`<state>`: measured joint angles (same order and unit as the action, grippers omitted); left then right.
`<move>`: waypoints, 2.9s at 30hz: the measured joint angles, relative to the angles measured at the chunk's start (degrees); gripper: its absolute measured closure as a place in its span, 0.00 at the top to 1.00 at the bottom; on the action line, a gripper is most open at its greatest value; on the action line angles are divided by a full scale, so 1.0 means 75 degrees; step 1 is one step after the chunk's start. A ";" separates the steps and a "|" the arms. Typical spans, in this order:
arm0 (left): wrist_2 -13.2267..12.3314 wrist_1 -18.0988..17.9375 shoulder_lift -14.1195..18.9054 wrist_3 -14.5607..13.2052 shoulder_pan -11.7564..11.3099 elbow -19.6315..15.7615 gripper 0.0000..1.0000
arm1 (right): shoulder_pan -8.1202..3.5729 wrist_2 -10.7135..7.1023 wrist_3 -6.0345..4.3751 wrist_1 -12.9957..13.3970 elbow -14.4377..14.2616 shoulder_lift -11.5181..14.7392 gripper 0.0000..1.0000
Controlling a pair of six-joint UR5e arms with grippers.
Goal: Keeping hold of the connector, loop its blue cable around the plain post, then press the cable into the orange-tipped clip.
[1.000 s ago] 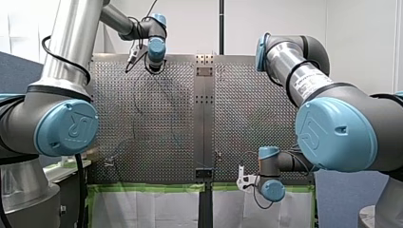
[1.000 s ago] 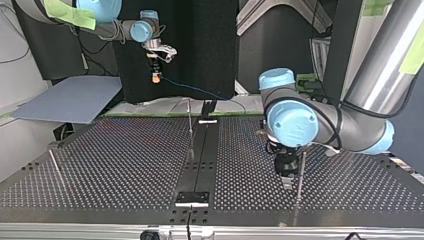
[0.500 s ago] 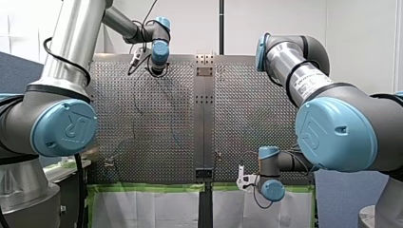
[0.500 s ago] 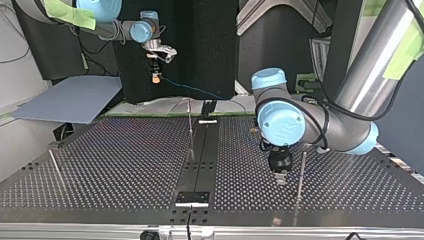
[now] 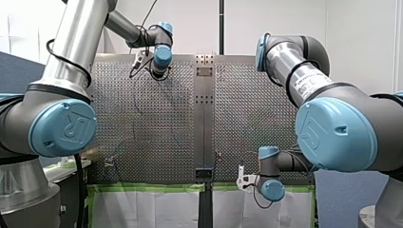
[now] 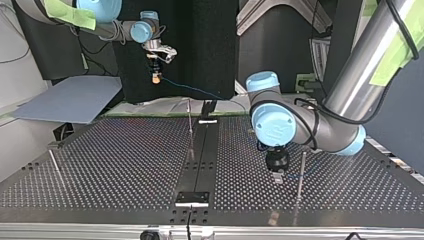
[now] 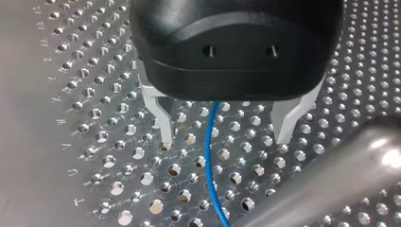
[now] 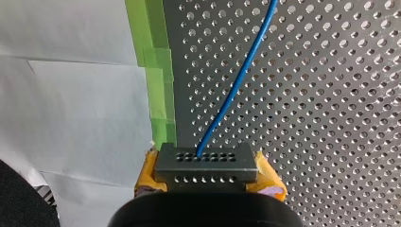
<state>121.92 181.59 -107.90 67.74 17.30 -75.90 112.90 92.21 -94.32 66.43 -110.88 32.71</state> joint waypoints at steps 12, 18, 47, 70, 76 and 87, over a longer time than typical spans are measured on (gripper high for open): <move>0.0179 0.0002 -0.0191 -0.0192 0.0047 0.0094 1.00 | 0.0000 0.0000 0.0010 -0.0030 0.0000 0.0003 0.00; 0.0286 0.0039 -0.0268 -0.0300 0.0063 0.0125 1.00 | -0.0001 0.0004 0.0004 -0.0011 0.0000 0.0003 0.00; 0.1063 0.0549 -0.1024 -0.0697 0.0387 0.0220 1.00 | -0.0034 0.0010 -0.0024 0.0031 0.0000 0.0002 0.00; 0.1195 0.0557 -0.1946 -0.0661 0.0520 0.0326 1.00 | 0.0000 0.0005 -0.0035 0.0039 0.0000 -0.0001 0.00; 0.1193 0.0554 -0.2008 -0.0652 0.0527 0.0336 1.00 | 0.0000 0.0008 -0.0036 0.0039 0.0000 -0.0004 0.00; 0.1171 0.0622 -0.2366 -0.0484 0.0585 0.0352 1.00 | 0.0000 0.0004 -0.0030 0.0026 0.0000 -0.0003 0.00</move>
<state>130.70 186.25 -125.65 64.11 21.70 -73.25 112.90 92.24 -94.55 66.62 -110.88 32.68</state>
